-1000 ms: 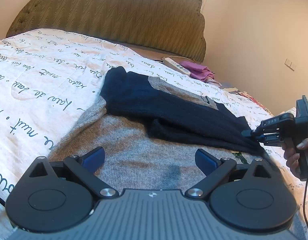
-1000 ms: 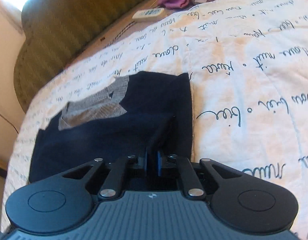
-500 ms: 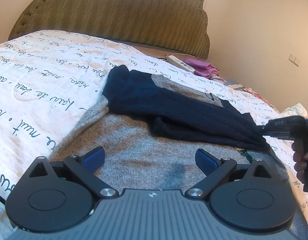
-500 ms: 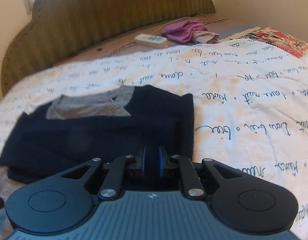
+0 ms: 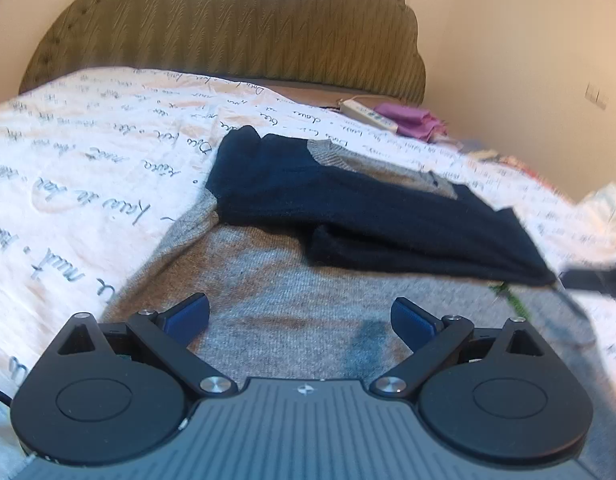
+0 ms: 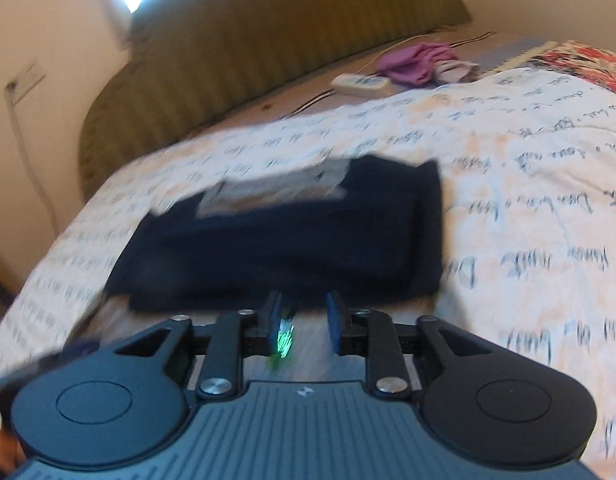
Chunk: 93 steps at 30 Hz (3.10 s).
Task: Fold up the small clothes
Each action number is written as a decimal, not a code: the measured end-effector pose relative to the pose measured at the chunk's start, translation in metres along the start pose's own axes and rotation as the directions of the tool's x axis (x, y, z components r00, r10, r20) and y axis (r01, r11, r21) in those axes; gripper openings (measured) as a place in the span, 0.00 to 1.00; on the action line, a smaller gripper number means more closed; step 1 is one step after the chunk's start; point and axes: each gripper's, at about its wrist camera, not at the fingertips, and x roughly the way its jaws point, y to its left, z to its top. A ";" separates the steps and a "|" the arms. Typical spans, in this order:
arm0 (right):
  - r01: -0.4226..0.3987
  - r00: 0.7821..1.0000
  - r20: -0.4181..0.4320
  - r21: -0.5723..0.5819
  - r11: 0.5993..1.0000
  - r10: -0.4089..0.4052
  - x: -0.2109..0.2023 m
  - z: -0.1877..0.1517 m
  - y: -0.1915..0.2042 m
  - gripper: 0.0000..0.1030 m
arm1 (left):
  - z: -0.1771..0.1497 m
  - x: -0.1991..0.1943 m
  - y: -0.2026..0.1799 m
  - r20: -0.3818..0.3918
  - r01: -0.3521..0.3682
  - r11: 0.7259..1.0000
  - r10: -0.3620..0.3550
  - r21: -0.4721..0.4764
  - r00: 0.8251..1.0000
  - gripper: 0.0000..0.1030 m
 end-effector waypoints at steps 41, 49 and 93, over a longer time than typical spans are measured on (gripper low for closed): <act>0.130 0.987 -0.106 0.077 0.989 -0.121 -0.189 -0.210 0.010 0.72 | -0.114 -0.200 0.038 -0.222 0.010 1.000 -0.005 0.022 0.975 0.99; -0.150 0.966 -0.136 0.399 0.904 0.220 -0.183 -0.215 -0.028 0.73 | -0.115 -0.201 0.108 -0.194 0.265 0.824 -0.406 -0.500 0.893 0.98; -0.228 0.937 -0.106 0.532 0.815 0.332 -0.166 -0.197 -0.096 0.60 | -0.103 -0.198 0.115 -0.298 0.255 0.903 -0.364 -0.347 0.883 0.65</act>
